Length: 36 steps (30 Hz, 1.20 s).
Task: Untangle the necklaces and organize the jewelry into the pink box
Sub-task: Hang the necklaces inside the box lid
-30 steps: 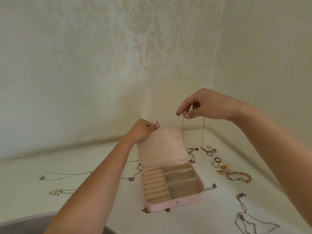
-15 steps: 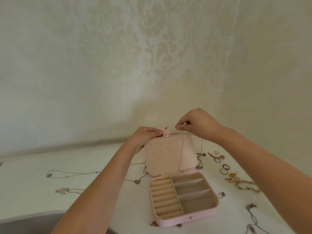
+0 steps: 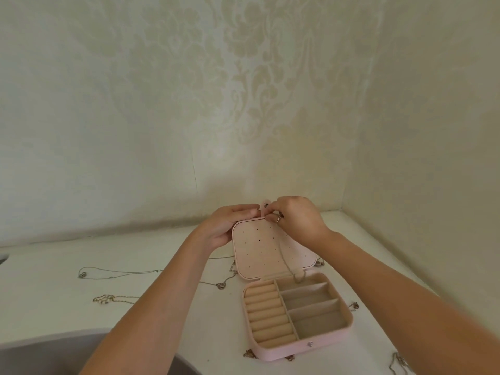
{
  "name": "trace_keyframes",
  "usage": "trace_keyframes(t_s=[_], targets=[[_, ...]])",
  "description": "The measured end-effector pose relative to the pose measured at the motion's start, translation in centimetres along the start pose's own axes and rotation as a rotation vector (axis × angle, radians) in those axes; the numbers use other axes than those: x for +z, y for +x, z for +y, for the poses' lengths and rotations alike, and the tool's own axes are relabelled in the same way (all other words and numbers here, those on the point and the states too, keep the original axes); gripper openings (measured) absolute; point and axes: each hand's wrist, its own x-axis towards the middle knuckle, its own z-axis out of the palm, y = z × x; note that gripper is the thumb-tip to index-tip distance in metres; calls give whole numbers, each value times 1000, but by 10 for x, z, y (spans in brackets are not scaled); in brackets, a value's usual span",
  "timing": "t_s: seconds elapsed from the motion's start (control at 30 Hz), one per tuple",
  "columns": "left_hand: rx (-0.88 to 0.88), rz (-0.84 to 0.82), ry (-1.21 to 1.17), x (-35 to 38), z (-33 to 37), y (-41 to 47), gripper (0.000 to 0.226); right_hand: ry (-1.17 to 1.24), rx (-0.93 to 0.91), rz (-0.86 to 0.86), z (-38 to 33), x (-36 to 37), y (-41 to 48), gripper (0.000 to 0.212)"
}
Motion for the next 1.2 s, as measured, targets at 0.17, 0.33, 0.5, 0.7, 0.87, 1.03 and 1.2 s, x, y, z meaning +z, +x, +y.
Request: trace_keyframes(t_s=[0.17,0.33,0.5,0.7,0.87,1.03,1.2], targets=[[-97,2,-62,-3,-10,-12,24,-42,-31,40,0,4,-1,21],[-231,115,-182,-5,-36,-15,50,-59,-30,48,0,-3,0,17],[-58,344,-183,4,-50,-17,16,-59,1,-188,-13,-52,-3,14],[111,397,-179,18,-44,-10,9,-227,14,-785,-30,-132,-23,18],[141,467,-200,29,-44,-5,17,26,-3,-697,-25,-170,-15,26],[97,484,-266,32,-44,-4,19,186,8,-536,-24,-196,1,27],[47,368,-344,26,-43,-6,27,171,-13,-363,-24,-188,28,25]])
